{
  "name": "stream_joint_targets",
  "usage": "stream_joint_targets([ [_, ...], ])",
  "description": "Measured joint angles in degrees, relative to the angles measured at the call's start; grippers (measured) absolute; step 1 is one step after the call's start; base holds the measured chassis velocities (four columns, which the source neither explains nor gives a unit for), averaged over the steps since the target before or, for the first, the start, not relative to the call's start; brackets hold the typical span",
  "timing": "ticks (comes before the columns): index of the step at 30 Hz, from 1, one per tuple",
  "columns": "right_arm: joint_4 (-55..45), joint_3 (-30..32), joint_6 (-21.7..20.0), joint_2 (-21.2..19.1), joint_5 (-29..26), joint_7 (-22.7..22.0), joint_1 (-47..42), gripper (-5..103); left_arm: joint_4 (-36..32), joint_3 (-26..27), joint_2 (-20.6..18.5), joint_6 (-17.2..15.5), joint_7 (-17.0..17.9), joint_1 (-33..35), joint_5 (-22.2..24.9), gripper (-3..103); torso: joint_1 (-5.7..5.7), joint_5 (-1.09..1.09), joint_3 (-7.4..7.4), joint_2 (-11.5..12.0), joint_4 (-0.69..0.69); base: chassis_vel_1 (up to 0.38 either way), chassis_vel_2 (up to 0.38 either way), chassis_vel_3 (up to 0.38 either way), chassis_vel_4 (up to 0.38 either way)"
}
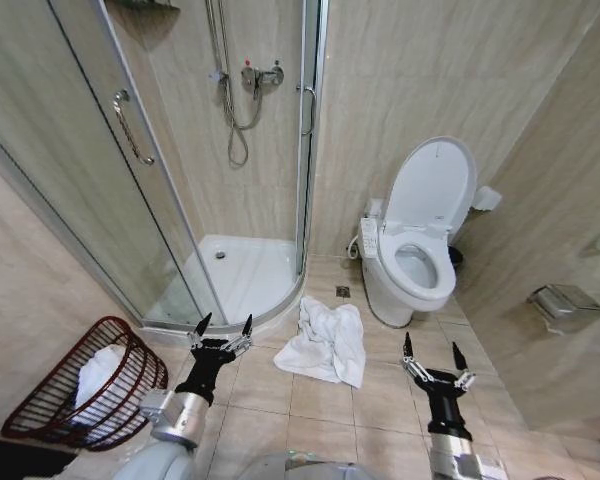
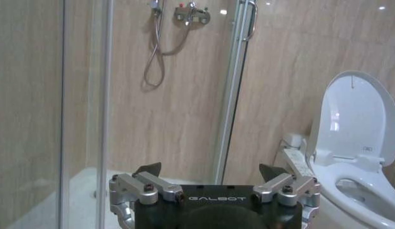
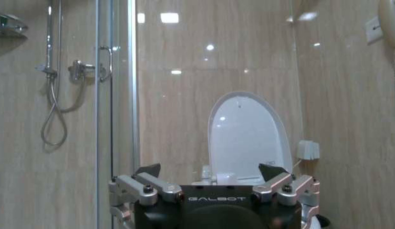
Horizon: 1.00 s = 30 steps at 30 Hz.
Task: Discard the used towel into the hamper.
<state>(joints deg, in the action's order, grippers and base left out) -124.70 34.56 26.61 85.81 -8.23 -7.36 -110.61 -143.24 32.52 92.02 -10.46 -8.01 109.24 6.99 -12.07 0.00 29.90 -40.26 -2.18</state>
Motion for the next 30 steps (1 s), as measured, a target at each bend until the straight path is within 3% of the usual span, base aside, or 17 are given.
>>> stream_joint_targets([
  [13, 1.62, -0.36, 0.47, 0.84, -0.75, -3.61, 0.96, 100, 0.00, 0.00, 0.00, 0.00, 0.00, 0.00, 0.00, 100, 1.34, 0.00, -1.81, 3.15, 0.00, 0.000, 0.000, 0.000, 0.000],
  [30, 2.54, 0.14, 2.54, 0.78, 1.53, 0.17, 0.34, 100, 0.00, 0.00, 0.00, 0.00, 0.00, 0.00, 0.00, 100, 2.97, 0.00, -3.97, 6.94, 0.00, 0.000, 0.000, 0.000, 0.000],
])
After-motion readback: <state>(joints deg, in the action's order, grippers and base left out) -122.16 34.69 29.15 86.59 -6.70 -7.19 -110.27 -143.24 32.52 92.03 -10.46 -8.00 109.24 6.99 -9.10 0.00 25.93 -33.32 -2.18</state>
